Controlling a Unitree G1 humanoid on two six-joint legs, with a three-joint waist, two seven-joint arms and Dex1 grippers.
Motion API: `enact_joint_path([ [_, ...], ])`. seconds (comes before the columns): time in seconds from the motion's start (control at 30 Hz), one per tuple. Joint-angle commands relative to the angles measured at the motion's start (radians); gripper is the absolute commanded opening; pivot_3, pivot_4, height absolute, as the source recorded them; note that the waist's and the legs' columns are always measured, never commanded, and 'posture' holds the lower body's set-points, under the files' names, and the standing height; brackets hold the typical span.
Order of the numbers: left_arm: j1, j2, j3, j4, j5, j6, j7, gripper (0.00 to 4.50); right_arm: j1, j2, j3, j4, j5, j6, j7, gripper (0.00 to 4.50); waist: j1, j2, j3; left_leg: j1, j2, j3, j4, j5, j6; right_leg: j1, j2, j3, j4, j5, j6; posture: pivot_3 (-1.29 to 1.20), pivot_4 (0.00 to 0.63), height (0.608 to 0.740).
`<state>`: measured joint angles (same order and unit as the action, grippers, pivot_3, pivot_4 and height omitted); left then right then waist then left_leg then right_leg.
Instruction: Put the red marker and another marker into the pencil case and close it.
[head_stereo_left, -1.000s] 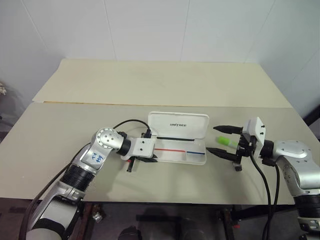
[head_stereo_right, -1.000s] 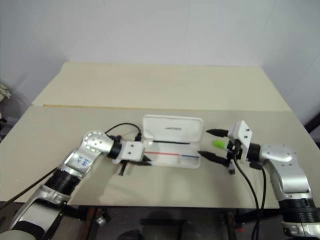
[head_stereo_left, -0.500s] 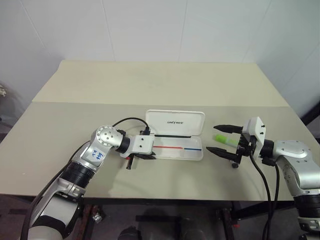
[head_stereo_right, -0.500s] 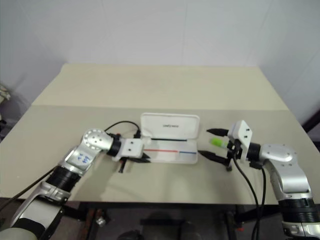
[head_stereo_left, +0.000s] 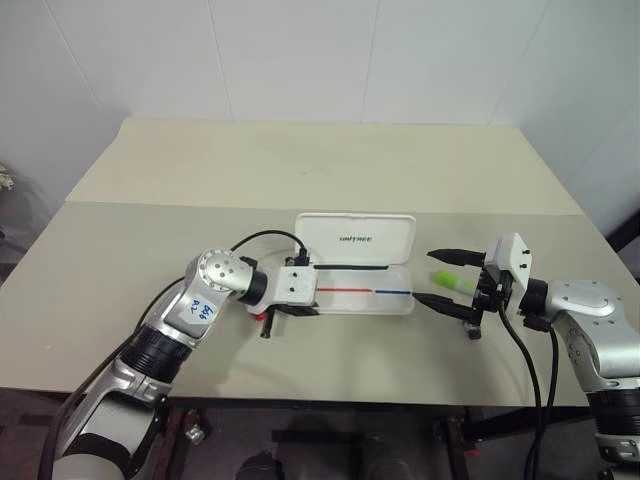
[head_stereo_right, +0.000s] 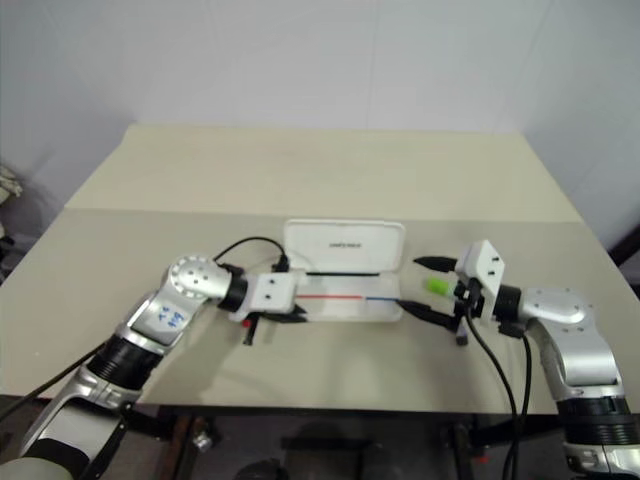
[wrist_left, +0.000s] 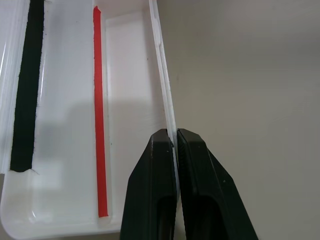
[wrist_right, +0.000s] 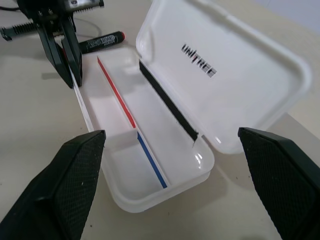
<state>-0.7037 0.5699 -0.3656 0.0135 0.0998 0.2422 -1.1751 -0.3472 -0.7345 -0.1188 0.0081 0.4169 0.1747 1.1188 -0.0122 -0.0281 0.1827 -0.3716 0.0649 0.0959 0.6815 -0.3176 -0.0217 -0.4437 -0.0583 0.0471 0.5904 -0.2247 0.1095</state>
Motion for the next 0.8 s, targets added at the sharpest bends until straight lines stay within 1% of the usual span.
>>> enact_joint_path([
  [0.03, 0.002, 0.013, 0.013, -0.066, -0.014, 0.020, 0.003, 0.01, -0.013, 0.000, -0.014, -0.014, 0.005, -0.017, -0.004, 4.50, 0.000, 0.000, 0.000, 0.000, 0.000, 0.000, 0.000, 0.000, 0.000, 0.000, 0.000, 0.000, 0.000, 0.000, 0.000, 0.00, 0.150, 0.740],
  [0.27, 0.061, 0.018, -0.017, -0.125, 0.001, 0.064, 0.010, 0.01, -0.011, -0.004, -0.022, -0.013, 0.007, -0.017, -0.006, 4.50, -0.007, 0.000, 0.000, 0.000, 0.000, 0.000, 0.000, 0.000, 0.000, 0.000, 0.000, 0.000, 0.000, 0.000, -0.001, 0.00, 0.150, 0.740],
  [0.47, 0.074, 0.026, -0.030, -0.116, 0.027, 0.086, 0.034, 0.01, 0.000, -0.015, -0.038, -0.022, 0.020, -0.011, 0.000, 4.50, -0.014, 0.000, 0.000, 0.000, 0.000, 0.000, 0.000, 0.000, 0.000, 0.000, 0.000, 0.000, 0.000, -0.001, -0.001, 0.00, 0.150, 0.740],
  [0.53, 0.074, 0.026, -0.029, -0.112, 0.027, 0.090, 0.039, 0.57, 0.006, -0.017, -0.045, -0.029, 0.032, -0.007, 0.010, 4.50, -0.014, 0.000, 0.000, 0.000, 0.000, 0.000, 0.000, 0.000, 0.000, 0.000, 0.000, 0.000, 0.000, -0.001, -0.001, 0.00, 0.150, 0.740],
  [0.57, 0.074, 0.027, -0.029, -0.110, 0.028, 0.088, 0.041, 0.78, 0.011, -0.020, -0.049, -0.037, 0.043, 0.001, 0.017, 4.50, -0.015, 0.000, 0.000, 0.000, 0.000, 0.000, 0.000, 0.000, 0.000, 0.000, 0.000, 0.000, 0.000, -0.001, -0.001, 0.00, 0.150, 0.740],
  [0.7, 0.074, 0.026, -0.033, -0.108, 0.028, 0.087, 0.047, 1.98, 0.039, -0.058, -0.060, -0.064, 0.076, 0.030, 0.065, 4.50, -0.014, 0.000, 0.000, 0.000, 0.000, 0.000, 0.000, 0.000, 0.000, 0.000, 0.000, 0.000, 0.000, 0.000, -0.001, 0.00, 0.150, 0.740],
  [0.8, 0.076, 0.029, -0.034, -0.114, 0.025, 0.088, 0.046, 2.96, 0.036, -0.066, -0.061, -0.052, 0.068, 0.022, 0.059, 4.50, -0.014, 0.000, 0.000, 0.000, 0.000, 0.000, 0.000, 0.000, 0.000, 0.000, 0.000, 0.000, 0.000, 0.000, -0.001, 0.00, 0.150, 0.740],
])
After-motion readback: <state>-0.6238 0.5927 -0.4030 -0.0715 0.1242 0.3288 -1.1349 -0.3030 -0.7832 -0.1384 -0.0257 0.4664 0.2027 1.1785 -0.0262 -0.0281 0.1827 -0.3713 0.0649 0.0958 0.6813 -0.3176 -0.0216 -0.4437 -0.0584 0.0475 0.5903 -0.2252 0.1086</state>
